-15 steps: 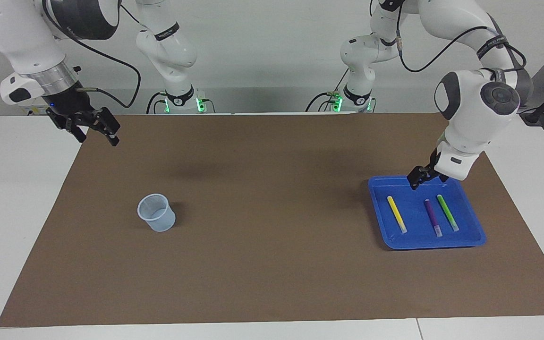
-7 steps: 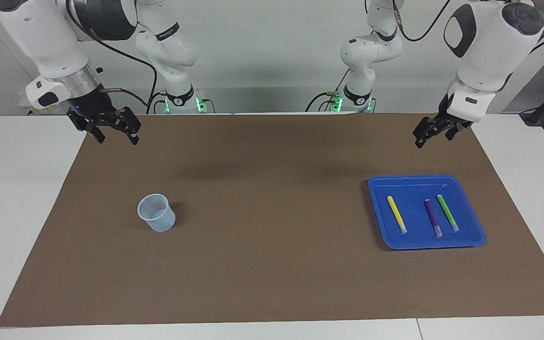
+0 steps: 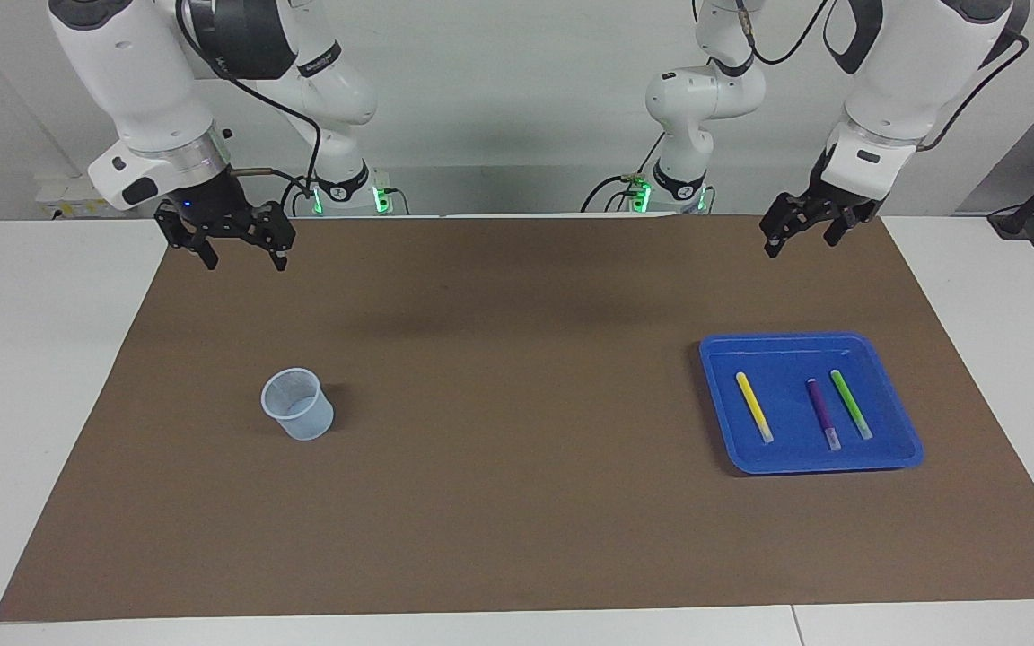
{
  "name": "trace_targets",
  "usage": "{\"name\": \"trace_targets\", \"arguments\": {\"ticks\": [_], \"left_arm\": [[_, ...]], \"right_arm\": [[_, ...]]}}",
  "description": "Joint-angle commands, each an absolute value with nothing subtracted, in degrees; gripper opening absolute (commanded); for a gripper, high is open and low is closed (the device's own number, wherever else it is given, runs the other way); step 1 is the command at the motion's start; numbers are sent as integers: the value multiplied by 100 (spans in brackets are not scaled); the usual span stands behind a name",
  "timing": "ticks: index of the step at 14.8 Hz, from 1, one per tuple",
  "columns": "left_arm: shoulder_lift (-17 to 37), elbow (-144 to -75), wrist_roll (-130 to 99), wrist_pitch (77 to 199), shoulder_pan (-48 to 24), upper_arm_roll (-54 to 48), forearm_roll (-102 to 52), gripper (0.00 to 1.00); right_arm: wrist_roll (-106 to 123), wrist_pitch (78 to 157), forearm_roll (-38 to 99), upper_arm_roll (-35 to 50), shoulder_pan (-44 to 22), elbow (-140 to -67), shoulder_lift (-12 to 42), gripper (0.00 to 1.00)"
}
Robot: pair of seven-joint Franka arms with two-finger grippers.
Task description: Right arm passes pens to left for tray arrangement
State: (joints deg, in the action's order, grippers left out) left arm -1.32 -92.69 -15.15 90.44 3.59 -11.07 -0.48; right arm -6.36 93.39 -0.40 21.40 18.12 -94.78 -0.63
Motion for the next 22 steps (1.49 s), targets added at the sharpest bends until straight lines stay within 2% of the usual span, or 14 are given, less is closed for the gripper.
{"name": "trace_targets", "arguments": {"ticks": [1, 7, 22], "left_arm": [[-237, -9264, -1389, 8965, 202, -914, -132, 100], [-246, -9351, -1100, 9009, 202, -905, -149, 100], [-308, -9466, -1090, 9176, 246, -879, -149, 100]], "right_arm": [[-449, 9158, -149, 2153, 1863, -9589, -176, 100], [-210, 9281, -123, 2171, 1688, -9501, -132, 100], [-185, 9475, 8, 2083, 1881, -9352, -105, 100]]}}
